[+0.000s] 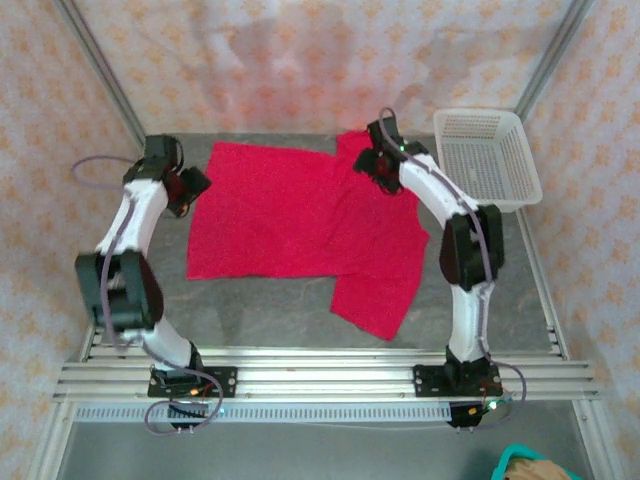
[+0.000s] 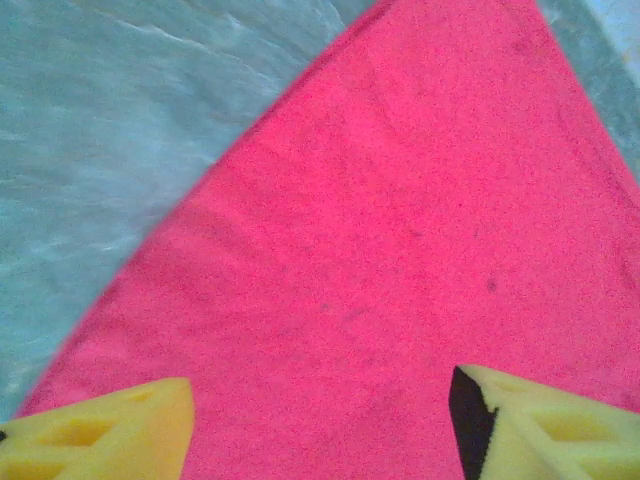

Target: Fold the inside-out t-shirt

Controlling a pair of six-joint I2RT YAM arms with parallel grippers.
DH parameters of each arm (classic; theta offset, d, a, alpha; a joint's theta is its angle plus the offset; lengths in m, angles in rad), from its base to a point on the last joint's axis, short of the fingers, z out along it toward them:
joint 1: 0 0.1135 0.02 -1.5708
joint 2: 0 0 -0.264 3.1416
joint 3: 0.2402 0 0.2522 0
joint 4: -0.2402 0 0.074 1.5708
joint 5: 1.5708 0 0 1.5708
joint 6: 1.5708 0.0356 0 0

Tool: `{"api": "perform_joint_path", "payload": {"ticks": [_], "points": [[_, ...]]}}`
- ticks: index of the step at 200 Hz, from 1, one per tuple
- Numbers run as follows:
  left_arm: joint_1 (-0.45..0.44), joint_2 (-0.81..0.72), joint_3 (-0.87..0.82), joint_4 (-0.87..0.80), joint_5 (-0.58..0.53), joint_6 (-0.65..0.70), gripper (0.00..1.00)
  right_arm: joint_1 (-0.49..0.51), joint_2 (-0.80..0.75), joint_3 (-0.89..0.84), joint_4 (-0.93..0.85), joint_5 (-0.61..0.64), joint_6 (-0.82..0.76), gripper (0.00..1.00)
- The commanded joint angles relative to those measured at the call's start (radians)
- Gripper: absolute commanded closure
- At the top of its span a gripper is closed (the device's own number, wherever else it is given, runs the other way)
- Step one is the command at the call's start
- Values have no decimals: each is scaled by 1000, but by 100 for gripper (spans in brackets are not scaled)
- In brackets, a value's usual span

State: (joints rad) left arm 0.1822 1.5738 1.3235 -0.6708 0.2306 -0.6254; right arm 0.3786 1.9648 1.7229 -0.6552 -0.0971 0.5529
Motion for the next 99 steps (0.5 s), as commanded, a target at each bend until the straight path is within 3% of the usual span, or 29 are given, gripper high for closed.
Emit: {"api": "perform_joint_path", "payload": {"ticks": [1,41,99], "points": [[56,-77,-217,-42,0,3,39,13,-200,-258,-12,71,-44,19],[134,-155,-386,-18,60,18,43,76,-550,-669,24,125,-17,22],[138,-143,-487,33,54,4,47,93,-805,-900,-22,148,26,23]]}}
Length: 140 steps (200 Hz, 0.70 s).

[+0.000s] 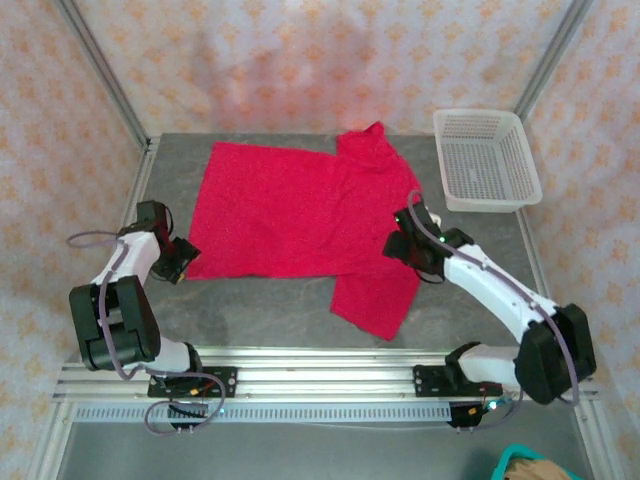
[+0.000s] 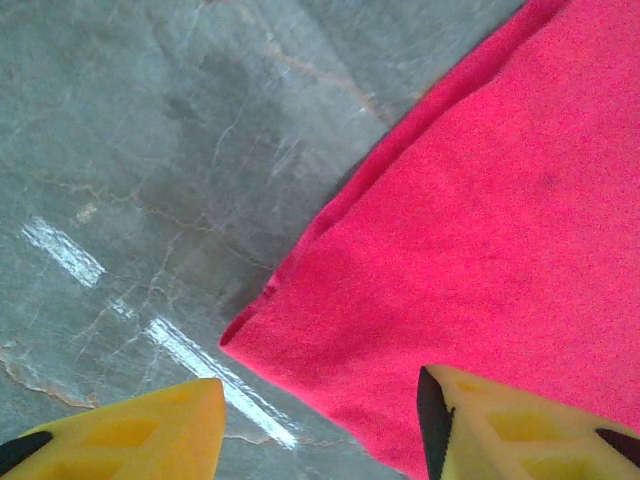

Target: Fold the inside-out t-shirt

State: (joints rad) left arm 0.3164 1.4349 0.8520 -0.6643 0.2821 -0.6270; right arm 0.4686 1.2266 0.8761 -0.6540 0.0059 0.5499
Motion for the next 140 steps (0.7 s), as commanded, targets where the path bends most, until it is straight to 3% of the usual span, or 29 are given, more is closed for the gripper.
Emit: {"api": "perform_joint_path", "payload": {"ticks": [1,49,96,115,140], "points": [[4,-4,-16,27,1,6,47,4,-69,-56,-23,44,30,23],[4,-7,-65,48,-31,-5,47,39,-127,-126,-65,19,84,23],[4,26,-100,94,-16,-13,47,146,-162,-172,-129,-24,171,26],[4,37,-105,113,-13,-22,56,194,-176,-217,-143,-44,220,37],[4,39,-107,114,-23,-21,77,266,-215,-301,-110,-87,300,50]]}}
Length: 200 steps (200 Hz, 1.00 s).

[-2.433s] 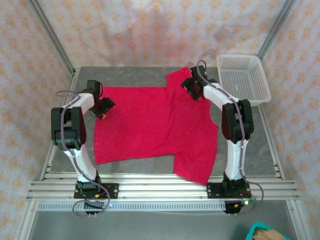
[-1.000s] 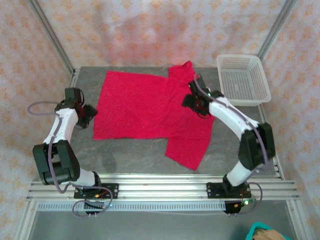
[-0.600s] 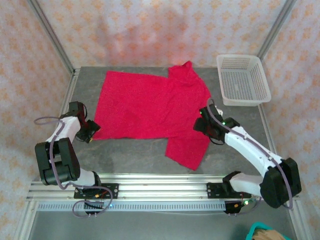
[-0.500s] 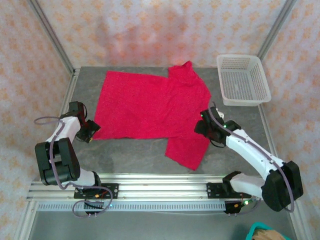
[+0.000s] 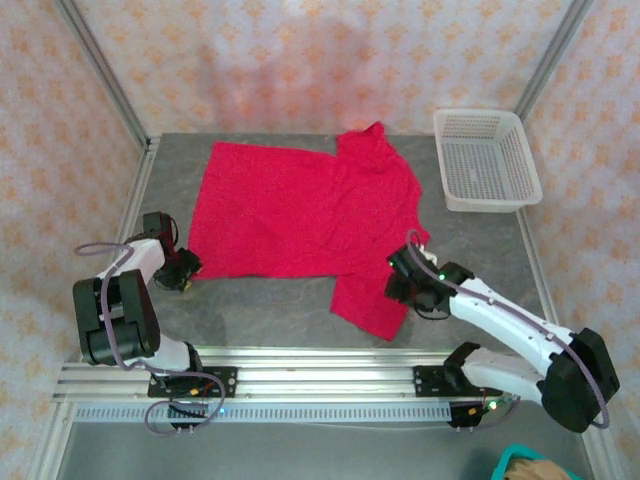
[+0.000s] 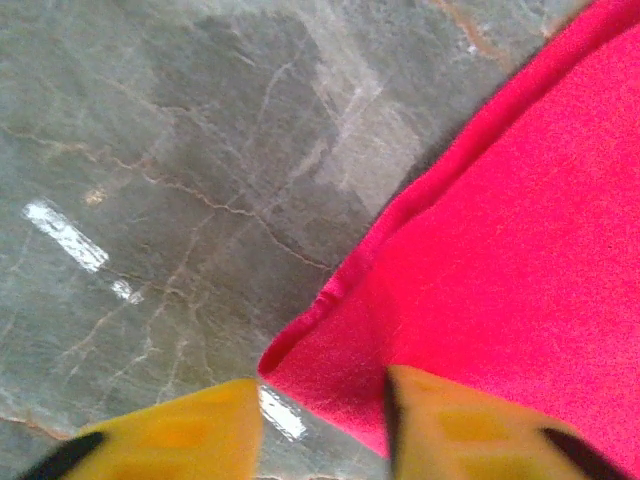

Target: Fold the inside-out t-shirt

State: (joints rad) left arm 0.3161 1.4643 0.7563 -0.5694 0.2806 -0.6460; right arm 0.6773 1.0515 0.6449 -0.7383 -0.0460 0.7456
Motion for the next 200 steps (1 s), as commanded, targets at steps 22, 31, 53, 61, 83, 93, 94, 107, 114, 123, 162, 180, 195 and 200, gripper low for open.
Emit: {"api": "perform_joint_path", "payload": {"ticks": [22,31,53,61,83,93,94,107,114,123,162,180,195,200], "points": [[5,-15,-6,2,-27,-3,93,134,-42,-117,16,-73,166,54],[5,-30,-4,-8,-29,-4,100,164,-34,-133,36,-89,191,54],[4,-63,7,-33,-46,-3,100,233,-15,-166,79,-96,246,53],[5,-69,9,-36,-49,-3,100,253,-8,-172,92,-95,262,53],[5,-69,13,-43,-44,-1,100,281,17,-184,141,-105,290,53],[5,-65,18,-47,-44,2,100,289,37,-190,168,-110,301,53],[5,-65,18,-48,-44,3,100,290,39,-191,172,-110,303,53],[5,-64,30,-61,-50,9,100,294,67,-205,206,-120,316,56],[5,-65,36,-71,-55,11,100,295,80,-210,212,-118,324,63],[5,-69,49,-88,-60,12,100,294,87,-214,206,-115,330,77],[8,-127,105,-202,-86,8,100,294,-99,-128,-64,-25,315,100],[9,-186,121,-238,-98,0,100,295,-215,-88,-180,13,328,100],[9,-228,133,-265,-107,-3,100,295,-271,-54,-256,18,336,100],[9,-239,137,-272,-110,-3,100,295,-283,-44,-278,20,336,100]]}}
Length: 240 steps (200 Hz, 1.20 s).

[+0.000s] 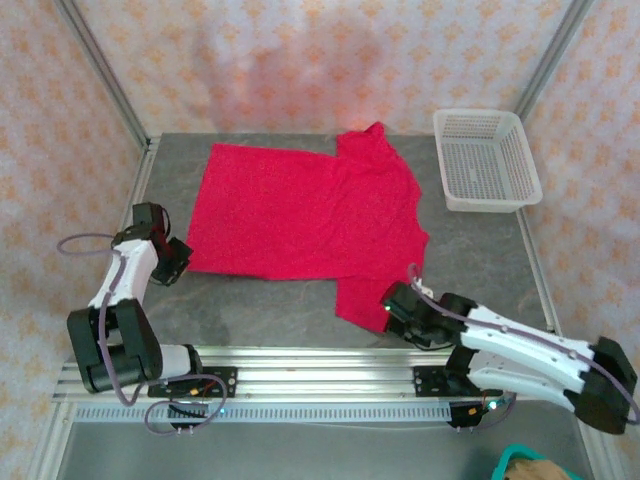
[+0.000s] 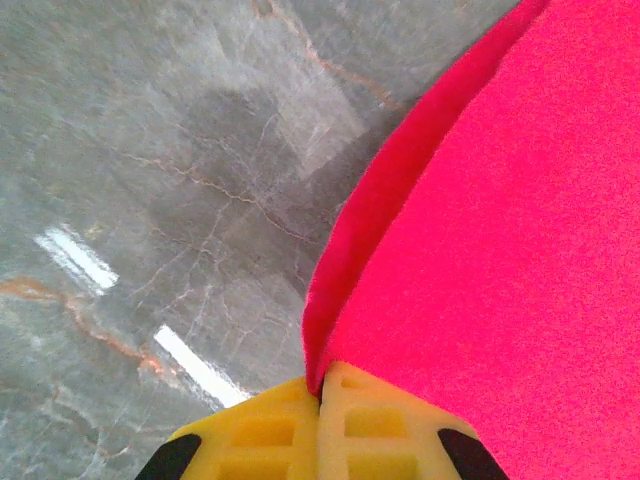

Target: Fold the inside-out t-shirt

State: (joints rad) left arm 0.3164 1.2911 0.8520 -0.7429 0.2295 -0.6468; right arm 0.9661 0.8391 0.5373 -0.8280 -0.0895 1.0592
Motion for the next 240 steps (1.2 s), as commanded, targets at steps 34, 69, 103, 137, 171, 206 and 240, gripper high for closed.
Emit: {"api": "perform_joint_path", "payload": {"ticks": [34,69,103,137,171,206,240], "points": [[9,-87,37,-114,-60,1,100,6,-98,132,-268,90,10,100],[9,-86,24,-113,-83,15,100,5,-90,236,-310,176,-24,100],[7,-39,50,-75,-65,12,100,-58,4,352,-275,265,-147,100],[0,63,116,-19,-32,-11,100,-253,190,435,-62,186,-337,100],[-39,147,226,0,-45,-32,100,-376,440,586,51,126,-470,100],[-67,269,352,-24,-81,-23,100,-471,594,742,62,111,-548,100],[-66,384,480,-56,-104,-4,100,-553,667,821,76,82,-588,100]]}}
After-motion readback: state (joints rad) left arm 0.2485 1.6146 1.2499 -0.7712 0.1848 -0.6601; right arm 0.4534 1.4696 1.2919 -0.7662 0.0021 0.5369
